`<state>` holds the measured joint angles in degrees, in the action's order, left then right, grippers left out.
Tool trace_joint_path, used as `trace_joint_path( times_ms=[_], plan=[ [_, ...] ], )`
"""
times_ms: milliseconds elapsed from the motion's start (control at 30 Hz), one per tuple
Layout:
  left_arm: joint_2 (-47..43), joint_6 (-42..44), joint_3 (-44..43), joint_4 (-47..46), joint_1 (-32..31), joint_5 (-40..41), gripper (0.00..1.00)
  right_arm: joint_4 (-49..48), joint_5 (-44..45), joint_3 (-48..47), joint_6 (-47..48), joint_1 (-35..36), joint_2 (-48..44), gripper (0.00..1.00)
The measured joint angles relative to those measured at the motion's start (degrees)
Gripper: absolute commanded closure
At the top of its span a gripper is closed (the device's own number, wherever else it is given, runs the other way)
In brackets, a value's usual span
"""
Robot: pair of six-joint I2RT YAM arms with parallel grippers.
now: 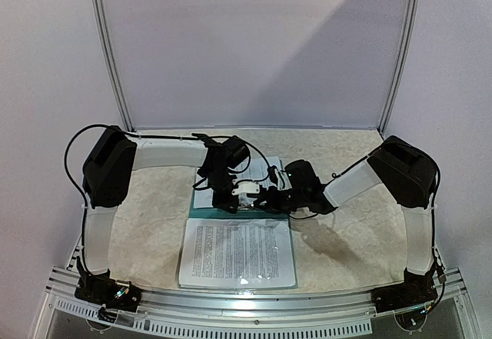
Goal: Put the files into the folder
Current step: Clamp the file in the folder with some files.
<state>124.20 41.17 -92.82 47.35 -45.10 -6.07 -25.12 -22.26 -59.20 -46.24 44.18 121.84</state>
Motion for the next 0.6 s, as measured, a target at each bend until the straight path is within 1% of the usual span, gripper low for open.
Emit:
trace_joint_path(
  times_ms=[133, 600],
  plan=[
    [0.28, 1.51, -0.85, -0.13, -0.11, 0.31, 0.74, 0.04, -1.38, 0.02, 0.02, -0.66, 0.09, 1.00],
    [0.33, 7.45, -1.33, 0.09, -0.15, -0.11, 0.67, 0.33, -2.01, 0.28, 0.31, -0.74, -0.17, 1.00]
  ],
)
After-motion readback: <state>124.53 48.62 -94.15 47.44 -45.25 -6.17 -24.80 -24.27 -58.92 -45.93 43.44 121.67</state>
